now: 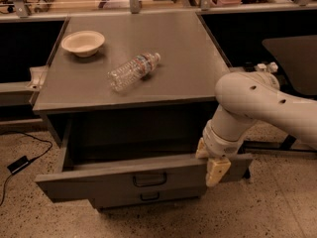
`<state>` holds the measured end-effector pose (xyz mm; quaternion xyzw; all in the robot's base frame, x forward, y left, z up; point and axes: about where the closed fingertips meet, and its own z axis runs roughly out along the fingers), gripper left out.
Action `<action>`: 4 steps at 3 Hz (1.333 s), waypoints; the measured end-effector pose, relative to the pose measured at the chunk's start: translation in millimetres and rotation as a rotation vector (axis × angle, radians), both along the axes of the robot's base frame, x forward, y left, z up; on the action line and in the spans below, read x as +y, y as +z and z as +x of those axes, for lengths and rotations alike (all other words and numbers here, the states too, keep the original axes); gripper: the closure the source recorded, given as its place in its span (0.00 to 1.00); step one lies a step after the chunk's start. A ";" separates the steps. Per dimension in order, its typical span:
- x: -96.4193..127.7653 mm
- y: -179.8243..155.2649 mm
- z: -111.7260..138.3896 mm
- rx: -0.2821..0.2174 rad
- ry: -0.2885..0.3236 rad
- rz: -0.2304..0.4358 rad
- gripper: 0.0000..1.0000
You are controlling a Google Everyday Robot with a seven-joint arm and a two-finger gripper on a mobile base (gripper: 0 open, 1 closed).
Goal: Open top drawer
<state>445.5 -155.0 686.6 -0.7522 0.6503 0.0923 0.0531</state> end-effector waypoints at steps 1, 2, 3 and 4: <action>0.0 -0.1 0.0 0.000 0.000 0.000 0.07; -0.1 -0.2 -0.2 0.001 0.000 0.001 0.00; -4.6 -10.5 -14.6 0.053 -0.011 0.040 0.04; -3.4 -19.7 -43.6 0.130 -0.012 0.059 0.23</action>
Offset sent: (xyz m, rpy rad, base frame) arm 0.0002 -0.0010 -0.0007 0.0092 0.0080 -0.0038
